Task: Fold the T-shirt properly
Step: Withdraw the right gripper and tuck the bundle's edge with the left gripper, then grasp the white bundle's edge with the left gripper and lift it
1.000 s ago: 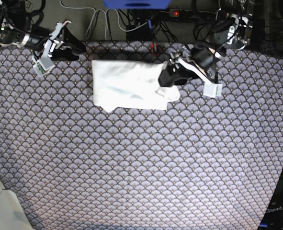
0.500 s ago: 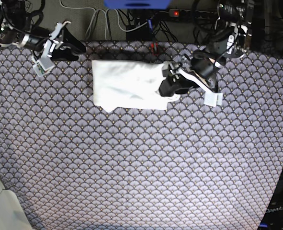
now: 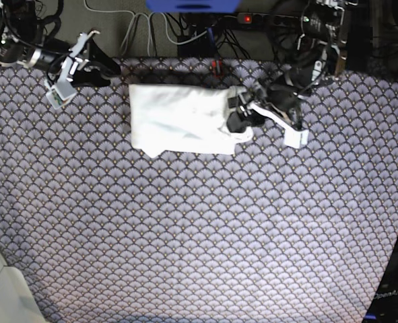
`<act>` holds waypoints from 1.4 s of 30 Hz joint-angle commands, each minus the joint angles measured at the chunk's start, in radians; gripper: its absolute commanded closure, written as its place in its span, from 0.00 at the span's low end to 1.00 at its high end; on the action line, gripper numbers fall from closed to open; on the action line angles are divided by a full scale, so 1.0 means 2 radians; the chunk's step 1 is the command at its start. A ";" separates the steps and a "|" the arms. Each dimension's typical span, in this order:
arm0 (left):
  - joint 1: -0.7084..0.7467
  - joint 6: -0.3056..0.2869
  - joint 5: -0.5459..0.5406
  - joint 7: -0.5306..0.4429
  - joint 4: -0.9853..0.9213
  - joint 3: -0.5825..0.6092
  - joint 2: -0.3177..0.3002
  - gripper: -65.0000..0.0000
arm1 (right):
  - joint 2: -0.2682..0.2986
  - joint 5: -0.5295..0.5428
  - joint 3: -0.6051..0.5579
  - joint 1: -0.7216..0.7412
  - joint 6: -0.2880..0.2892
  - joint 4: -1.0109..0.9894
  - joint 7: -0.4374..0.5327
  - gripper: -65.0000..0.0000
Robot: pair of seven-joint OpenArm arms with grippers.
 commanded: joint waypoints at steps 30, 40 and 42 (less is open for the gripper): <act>-0.138 0.028 -0.005 -0.007 -0.159 0.148 -0.018 0.97 | 0.007 0.010 0.004 0.002 0.007 0.006 0.010 0.70; -0.235 0.028 0.010 0.092 -0.159 0.151 -0.032 0.99 | 0.007 0.010 0.004 0.002 0.007 0.007 0.010 0.70; -0.258 0.028 0.055 0.112 -0.159 0.158 -0.031 0.99 | 0.007 0.010 0.004 0.002 0.007 0.007 0.010 0.70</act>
